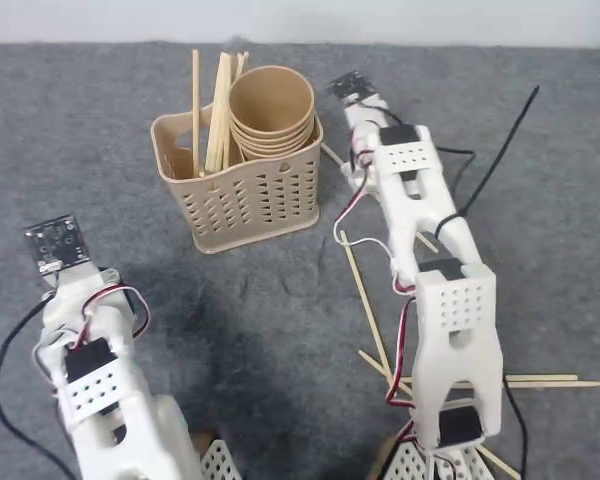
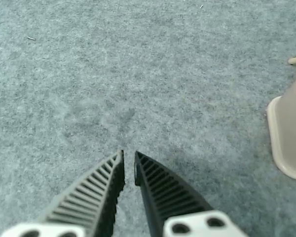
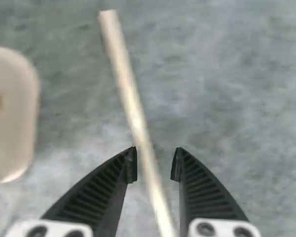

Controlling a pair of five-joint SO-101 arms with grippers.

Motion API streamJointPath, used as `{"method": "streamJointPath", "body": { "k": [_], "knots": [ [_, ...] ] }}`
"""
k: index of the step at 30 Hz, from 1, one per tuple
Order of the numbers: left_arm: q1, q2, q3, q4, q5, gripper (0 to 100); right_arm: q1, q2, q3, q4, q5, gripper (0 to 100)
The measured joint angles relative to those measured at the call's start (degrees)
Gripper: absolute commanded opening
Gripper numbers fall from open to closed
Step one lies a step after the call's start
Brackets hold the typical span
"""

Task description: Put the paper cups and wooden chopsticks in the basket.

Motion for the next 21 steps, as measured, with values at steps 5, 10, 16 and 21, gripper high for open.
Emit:
{"method": "streamJointPath", "body": {
  "k": [5, 10, 16, 21],
  "knots": [
    [0.09, 0.00, 0.00, 0.00, 0.00, 3, -1.93, 0.00, 0.00, -0.35, 0.00, 14.0],
    [0.00, 0.00, 0.00, 0.00, 0.00, 3, -1.32, 0.00, 0.00, -4.22, 0.00, 14.0],
    [0.09, 0.00, 0.00, 0.00, 0.00, 3, 0.09, 0.62, 0.00, -6.24, 0.00, 13.9],
    [0.09, 0.00, 0.00, 0.00, 0.00, 3, 0.00, 4.22, -0.18, -6.51, 0.35, 13.9]
  ]
}}
